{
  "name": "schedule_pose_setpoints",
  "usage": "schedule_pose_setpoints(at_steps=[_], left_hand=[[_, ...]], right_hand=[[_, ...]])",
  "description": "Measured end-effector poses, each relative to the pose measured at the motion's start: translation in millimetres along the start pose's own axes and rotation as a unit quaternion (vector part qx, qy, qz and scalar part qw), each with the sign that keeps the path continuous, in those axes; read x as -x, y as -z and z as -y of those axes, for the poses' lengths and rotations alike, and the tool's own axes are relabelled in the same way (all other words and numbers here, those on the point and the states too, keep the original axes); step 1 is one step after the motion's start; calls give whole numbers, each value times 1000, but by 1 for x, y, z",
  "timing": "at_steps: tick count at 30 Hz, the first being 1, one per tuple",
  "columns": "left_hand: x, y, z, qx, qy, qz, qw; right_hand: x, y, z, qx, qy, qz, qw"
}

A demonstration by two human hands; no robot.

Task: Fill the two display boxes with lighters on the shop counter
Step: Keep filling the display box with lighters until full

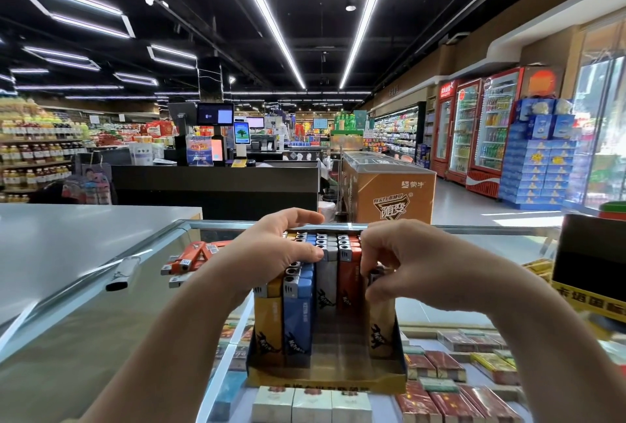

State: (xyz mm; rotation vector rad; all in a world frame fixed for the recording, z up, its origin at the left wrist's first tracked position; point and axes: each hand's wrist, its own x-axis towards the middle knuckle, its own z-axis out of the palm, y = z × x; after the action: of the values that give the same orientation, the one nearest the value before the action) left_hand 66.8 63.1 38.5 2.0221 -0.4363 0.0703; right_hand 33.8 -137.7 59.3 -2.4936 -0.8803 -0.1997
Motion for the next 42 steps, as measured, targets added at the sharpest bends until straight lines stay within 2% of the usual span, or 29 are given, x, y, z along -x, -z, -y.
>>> schedule_pose_setpoints(at_steps=[3,6,9,12,15,18,22,25,27,30,33,36,38,42], left_hand=[[-1,0,1,5,5,1,1000],[0,-1,0,7,4,-2,1000],[0,0,0,3,7,-7,1000],[-1,1,1,50,31,-36,998],[-3,4,3,101,54,-99,989],[-5,7,7,166,69,-137,974],[-10,14,24,81,30,-220,972],[-8,28,50,-118,-24,-289,950],[-4,44,72,-212,-1,-311,926],[0,66,99,-285,89,-320,899],[-6,69,113,-338,163,-265,888],[-12,62,118,-367,181,-209,888],[-12,59,118,-332,170,-214,903],[-7,58,111,-317,134,-244,907]], right_hand=[[-1,-1,-3,-4,0,4,1000],[-1,1,-4,-71,5,23,997],[-7,0,-6,-159,15,-64,985],[-15,-9,-15,-166,-35,-159,973],[-22,-24,-22,-210,-117,-182,954],[-26,-34,-20,-284,-149,-178,930],[-29,-38,-19,-323,-169,-190,912],[-30,-39,-20,-324,-171,-188,911],[-31,-40,-20,-328,-164,-198,909],[-32,-40,-21,-330,-156,-206,908],[-32,-40,-21,-329,-151,-207,909],[-32,-41,-22,-325,-153,-201,911],[-32,-40,-23,-322,-151,-207,911],[-33,-40,-24,-297,-153,-212,918]])
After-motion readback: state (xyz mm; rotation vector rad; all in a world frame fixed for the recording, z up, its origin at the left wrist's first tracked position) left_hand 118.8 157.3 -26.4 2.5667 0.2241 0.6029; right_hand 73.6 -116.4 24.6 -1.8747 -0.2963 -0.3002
